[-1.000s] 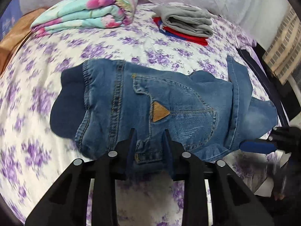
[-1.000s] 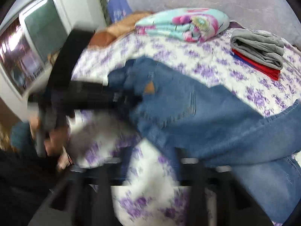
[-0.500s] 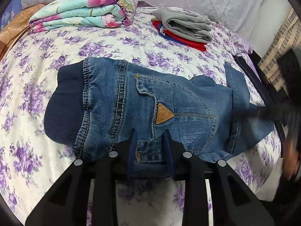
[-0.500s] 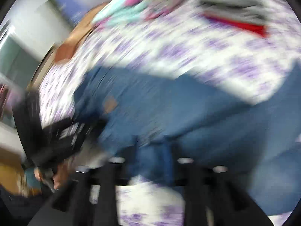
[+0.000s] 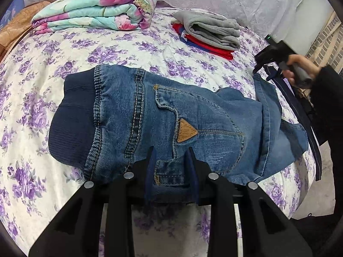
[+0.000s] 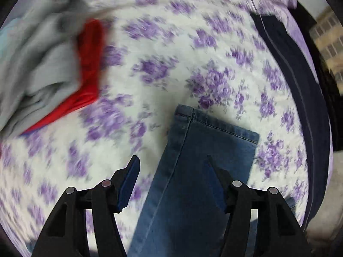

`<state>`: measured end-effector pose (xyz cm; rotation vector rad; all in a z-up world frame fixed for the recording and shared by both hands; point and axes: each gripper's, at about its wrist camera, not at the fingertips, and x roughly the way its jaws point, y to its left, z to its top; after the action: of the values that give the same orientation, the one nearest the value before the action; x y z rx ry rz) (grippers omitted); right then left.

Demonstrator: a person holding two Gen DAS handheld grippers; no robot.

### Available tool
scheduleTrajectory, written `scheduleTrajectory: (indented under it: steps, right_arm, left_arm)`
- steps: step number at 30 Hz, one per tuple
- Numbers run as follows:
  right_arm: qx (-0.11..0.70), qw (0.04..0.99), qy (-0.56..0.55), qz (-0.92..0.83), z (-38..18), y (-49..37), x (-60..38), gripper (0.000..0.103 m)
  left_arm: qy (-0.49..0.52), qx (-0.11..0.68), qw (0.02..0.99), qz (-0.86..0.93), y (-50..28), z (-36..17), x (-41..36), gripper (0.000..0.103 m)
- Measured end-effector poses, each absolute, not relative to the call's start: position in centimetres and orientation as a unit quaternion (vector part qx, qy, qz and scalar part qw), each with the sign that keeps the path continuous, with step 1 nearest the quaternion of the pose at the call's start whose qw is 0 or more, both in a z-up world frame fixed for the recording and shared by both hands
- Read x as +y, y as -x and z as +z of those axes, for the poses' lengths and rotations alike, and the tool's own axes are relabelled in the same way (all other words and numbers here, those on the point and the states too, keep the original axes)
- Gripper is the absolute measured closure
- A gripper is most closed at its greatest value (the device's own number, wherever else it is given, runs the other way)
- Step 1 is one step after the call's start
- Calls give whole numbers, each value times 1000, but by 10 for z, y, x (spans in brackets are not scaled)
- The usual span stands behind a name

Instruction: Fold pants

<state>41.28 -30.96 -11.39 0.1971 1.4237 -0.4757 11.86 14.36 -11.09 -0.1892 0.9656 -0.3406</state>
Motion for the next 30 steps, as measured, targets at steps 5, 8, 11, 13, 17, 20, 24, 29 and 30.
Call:
scheduleTrajectory:
  steps: [5, 8, 11, 13, 17, 20, 24, 29, 30]
  right_arm:
    - [642, 725, -113, -222, -142, -409, -327, 30]
    - [631, 737, -129, -207, -131, -397, -337, 85]
    - [613, 751, -153, -192, -111, -375, -351, 93]
    - [592, 771, -160, -168, -89, -353, -358, 93]
    - [522, 823, -189, -116, -28, -281, -380, 93]
    - [458, 857, -218, -92, 6, -195, -415, 93]
    - [424, 864, -253, -94, -22, -105, -452, 93]
    - [466, 815, -324, -118, -151, -56, -487, 92]
    - [445, 824, -335, -106, -160, -52, -489, 93]
  left_arm:
    - [87, 460, 869, -162, -118, -110, 143, 75]
    - [87, 460, 868, -162, -118, -110, 142, 75]
    - [86, 460, 869, -161, -118, -110, 143, 75]
    - [86, 461, 869, -160, -118, -110, 142, 75]
    - [87, 462, 868, -161, -118, -110, 143, 75]
    - [85, 461, 868, -161, -118, -110, 142, 75]
    - [85, 461, 868, -166, -118, -110, 144, 75]
    - [67, 456, 872, -162, -113, -111, 139, 75]
    - [63, 458, 872, -160, -114, -111, 138, 75]
